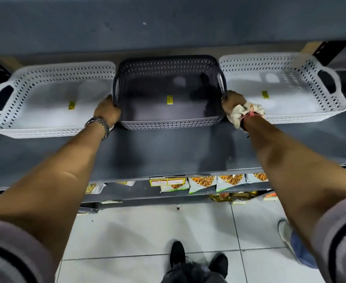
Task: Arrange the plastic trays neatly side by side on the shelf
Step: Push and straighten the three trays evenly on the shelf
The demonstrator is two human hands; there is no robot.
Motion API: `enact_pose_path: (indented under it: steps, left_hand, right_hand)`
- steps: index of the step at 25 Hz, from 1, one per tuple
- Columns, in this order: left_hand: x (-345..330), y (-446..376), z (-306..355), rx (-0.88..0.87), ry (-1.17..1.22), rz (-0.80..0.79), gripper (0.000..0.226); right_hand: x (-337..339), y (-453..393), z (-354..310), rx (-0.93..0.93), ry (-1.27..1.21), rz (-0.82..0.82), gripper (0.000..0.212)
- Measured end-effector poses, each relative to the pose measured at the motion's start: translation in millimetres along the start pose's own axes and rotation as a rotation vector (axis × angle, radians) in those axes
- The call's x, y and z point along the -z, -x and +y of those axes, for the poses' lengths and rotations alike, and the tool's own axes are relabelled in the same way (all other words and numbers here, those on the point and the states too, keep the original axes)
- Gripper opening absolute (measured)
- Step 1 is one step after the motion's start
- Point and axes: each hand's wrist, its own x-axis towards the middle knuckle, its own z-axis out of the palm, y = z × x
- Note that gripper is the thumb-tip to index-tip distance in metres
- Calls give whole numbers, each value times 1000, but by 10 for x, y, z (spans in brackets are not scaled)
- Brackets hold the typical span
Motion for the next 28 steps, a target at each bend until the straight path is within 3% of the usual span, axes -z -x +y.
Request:
enact_pose_path:
  steps: [13, 28]
  left_hand:
    - [27, 931, -219, 21, -15, -28, 22]
    - [31, 1312, -317, 24, -5, -36, 21]
  right_hand:
    - [54, 891, 253, -46, 27, -86, 32]
    - [85, 1283, 328, -73, 39, -116, 31]
